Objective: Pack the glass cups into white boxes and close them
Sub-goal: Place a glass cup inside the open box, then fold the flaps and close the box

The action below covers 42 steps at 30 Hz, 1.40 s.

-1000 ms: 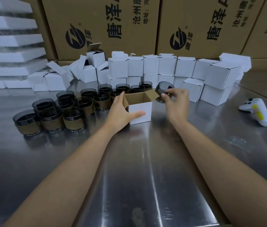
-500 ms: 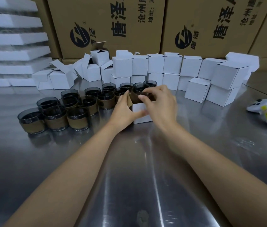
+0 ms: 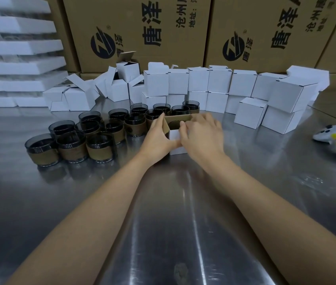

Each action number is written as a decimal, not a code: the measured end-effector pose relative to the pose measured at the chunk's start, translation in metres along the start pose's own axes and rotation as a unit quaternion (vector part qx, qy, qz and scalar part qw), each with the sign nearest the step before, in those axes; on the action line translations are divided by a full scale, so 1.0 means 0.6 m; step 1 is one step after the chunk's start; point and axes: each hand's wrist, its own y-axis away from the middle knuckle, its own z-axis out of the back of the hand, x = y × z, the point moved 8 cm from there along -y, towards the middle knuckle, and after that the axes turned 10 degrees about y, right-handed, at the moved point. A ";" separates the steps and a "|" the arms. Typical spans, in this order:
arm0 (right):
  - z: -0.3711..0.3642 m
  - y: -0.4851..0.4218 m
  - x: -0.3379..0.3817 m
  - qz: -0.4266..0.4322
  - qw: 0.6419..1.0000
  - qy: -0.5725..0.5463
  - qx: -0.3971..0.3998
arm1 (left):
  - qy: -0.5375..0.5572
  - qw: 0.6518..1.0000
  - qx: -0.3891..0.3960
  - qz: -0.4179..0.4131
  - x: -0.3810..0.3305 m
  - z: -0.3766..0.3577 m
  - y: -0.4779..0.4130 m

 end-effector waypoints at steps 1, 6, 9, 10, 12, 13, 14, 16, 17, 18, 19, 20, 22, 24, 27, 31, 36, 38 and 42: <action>0.002 0.001 -0.003 -0.005 0.999 -0.027 -0.017 | 0.004 1.000 0.000 0.002 0.000 0.000 0.000; -0.006 0.007 -0.084 -0.162 0.901 -0.385 -0.114 | 0.026 0.999 0.006 0.016 0.007 0.004 0.001; -0.064 0.016 -0.121 -0.312 0.785 -0.535 -0.026 | 0.029 0.999 0.011 0.019 0.009 0.004 0.000; -0.081 0.018 -0.119 -0.337 0.746 -0.574 0.016 | 0.030 0.999 0.012 0.020 0.010 0.004 0.000; -0.100 0.016 -0.107 -0.342 0.701 -0.621 0.075 | 0.035 0.999 0.015 0.023 0.010 0.003 -0.001; -0.105 0.013 -0.098 -0.335 0.684 -0.642 0.090 | 0.037 0.999 0.018 0.025 0.010 0.003 -0.001; -0.108 0.012 -0.089 -0.327 0.670 -0.658 0.105 | 0.039 0.999 0.021 0.028 0.010 0.003 -0.001; -0.111 0.010 -0.071 -0.307 0.652 -0.681 0.130 | 0.045 0.998 0.025 0.032 0.011 0.002 0.000; -0.111 0.009 -0.063 -0.291 0.641 -0.696 0.140 | 0.049 0.998 0.025 0.033 0.010 0.002 0.000; -0.110 0.009 -0.056 -0.276 0.633 -0.709 0.147 | 0.055 0.998 0.025 0.034 0.010 0.002 0.000; -0.109 0.008 -0.052 -0.265 0.633 -0.711 0.151 | 0.061 0.997 0.026 0.035 0.010 0.001 0.000; -0.109 0.007 -0.051 -0.259 0.646 -0.702 0.154 | 0.067 0.997 0.027 0.035 0.010 0.001 0.000; -0.110 0.005 -0.054 -0.256 0.684 -0.664 0.160 | 0.074 0.996 0.032 0.036 0.011 0.000 -0.001; -0.110 0.003 -0.057 -0.254 0.708 -0.637 0.165 | 0.080 0.995 0.037 0.038 0.013 -0.001 0.000; -0.106 0.004 -0.055 -0.246 0.711 -0.637 0.165 | 0.103 0.993 0.027 0.042 0.008 0.000 0.001; -0.108 0.006 -0.057 -0.252 0.713 -0.634 0.161 | 0.338 0.932 -0.093 0.088 0.019 0.030 -0.002; -0.107 0.007 -0.056 -0.251 0.708 -0.640 0.160 | 0.426 0.883 -0.133 0.143 0.042 0.043 0.002; -0.108 0.007 -0.056 -0.254 0.708 -0.640 0.157 | 0.371 0.912 -0.108 0.135 0.035 0.035 0.001; -0.103 0.007 -0.054 -0.242 0.714 -0.641 0.147 | 0.301 0.945 -0.067 0.109 0.016 0.020 0.002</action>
